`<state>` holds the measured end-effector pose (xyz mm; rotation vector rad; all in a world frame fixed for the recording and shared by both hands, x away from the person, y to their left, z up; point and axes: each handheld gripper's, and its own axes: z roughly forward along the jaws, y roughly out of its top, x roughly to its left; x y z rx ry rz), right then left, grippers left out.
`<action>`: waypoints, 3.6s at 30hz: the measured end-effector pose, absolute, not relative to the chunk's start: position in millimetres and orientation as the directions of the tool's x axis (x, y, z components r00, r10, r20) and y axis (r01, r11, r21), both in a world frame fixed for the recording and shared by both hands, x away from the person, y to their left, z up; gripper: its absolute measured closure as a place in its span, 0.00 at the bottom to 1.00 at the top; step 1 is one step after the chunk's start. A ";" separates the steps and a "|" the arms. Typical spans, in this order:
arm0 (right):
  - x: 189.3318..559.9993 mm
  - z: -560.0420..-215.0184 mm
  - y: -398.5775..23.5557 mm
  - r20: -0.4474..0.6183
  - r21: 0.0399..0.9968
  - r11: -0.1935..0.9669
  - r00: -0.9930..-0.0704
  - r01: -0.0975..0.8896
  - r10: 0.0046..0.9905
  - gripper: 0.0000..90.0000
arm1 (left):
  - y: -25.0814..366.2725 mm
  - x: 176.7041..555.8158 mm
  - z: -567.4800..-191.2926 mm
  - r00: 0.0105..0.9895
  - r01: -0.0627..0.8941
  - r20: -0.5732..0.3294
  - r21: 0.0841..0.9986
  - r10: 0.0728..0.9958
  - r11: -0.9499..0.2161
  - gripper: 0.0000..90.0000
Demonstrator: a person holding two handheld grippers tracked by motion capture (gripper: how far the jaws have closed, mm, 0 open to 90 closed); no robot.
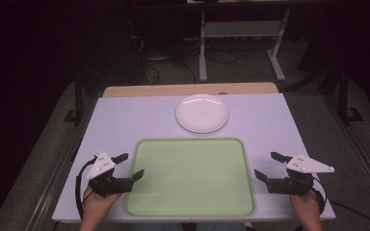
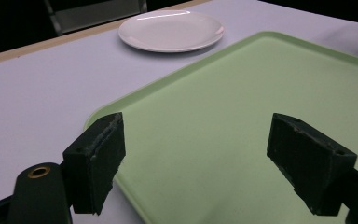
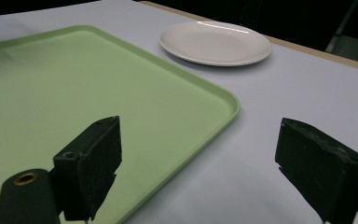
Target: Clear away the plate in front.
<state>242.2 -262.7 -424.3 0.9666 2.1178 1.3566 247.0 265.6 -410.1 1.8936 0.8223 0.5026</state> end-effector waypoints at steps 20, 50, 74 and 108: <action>242.0 -424.7 -263.7 0.007 0.908 0.271 -0.657 0.321 0.754 0.15 | 262.7 249.6 -411.2 0.692 0.333 -0.014 0.893 0.722 -0.302 0.21; 241.3 -424.3 -270.0 0.015 0.912 0.254 -0.645 0.322 0.764 0.15 | 230.7 274.6 -400.7 0.745 0.370 -0.047 0.859 0.665 -0.354 0.22; 243.8 -424.5 -270.5 0.016 0.911 0.251 -0.635 0.328 0.772 0.15 | 214.2 303.1 -391.9 0.756 0.422 -0.107 0.834 0.646 -0.356 0.25; 243.3 -423.7 -271.9 0.018 0.912 0.246 -0.632 0.327 0.775 0.15 | 170.9 369.6 -382.2 0.754 0.517 -0.228 0.785 0.616 -0.343 0.24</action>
